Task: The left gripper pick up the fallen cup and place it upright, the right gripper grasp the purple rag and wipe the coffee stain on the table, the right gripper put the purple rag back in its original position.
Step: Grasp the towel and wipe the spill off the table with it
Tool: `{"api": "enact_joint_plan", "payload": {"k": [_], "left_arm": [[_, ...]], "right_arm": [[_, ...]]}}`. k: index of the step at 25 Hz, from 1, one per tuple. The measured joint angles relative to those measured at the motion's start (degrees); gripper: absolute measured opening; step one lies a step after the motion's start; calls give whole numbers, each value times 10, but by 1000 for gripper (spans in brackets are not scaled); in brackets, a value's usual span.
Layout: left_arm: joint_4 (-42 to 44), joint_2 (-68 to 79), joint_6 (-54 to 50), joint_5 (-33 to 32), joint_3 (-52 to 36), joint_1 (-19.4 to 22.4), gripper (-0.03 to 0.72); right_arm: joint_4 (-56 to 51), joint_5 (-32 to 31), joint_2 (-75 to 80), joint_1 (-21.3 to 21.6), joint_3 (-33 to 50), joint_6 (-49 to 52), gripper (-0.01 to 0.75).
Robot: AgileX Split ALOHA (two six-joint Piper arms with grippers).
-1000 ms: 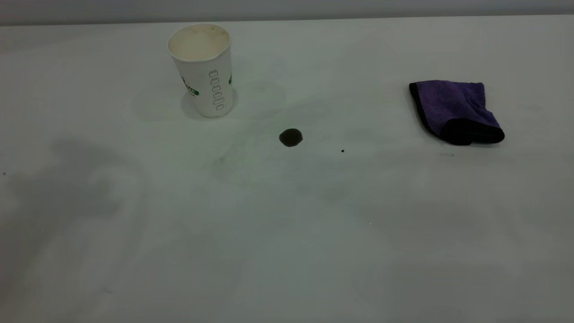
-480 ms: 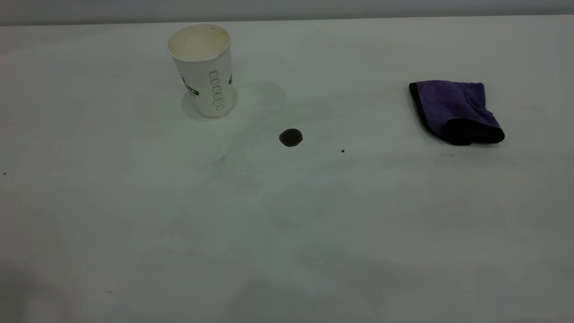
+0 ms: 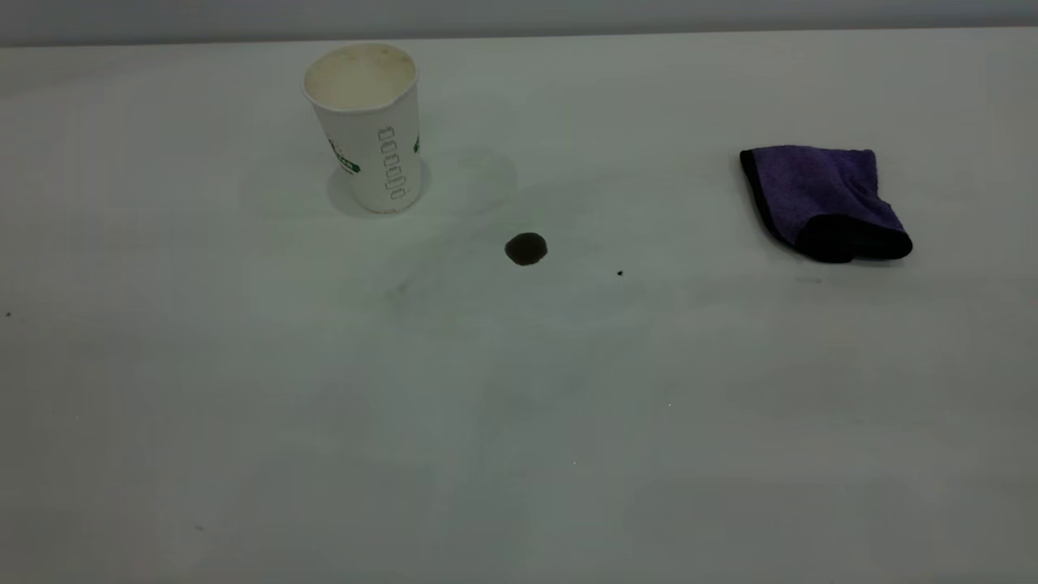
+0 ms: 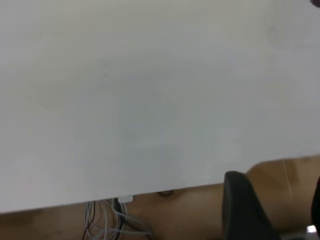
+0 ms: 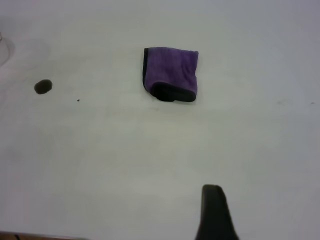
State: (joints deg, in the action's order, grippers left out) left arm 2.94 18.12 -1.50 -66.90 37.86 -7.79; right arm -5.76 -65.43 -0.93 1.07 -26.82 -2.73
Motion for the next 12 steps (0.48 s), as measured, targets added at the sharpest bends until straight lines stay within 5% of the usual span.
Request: {"api": "enact_joint_plan", "payload": {"k": [6, 12], "left_arm": [[0, -90, -6, 3, -49, 83, 401], [-9, -165, -6, 17, -96, 107, 401]], "right_arm": [[0, 0, 0, 0, 0, 0, 555], [0, 0, 0, 0, 0, 0, 555]]}}
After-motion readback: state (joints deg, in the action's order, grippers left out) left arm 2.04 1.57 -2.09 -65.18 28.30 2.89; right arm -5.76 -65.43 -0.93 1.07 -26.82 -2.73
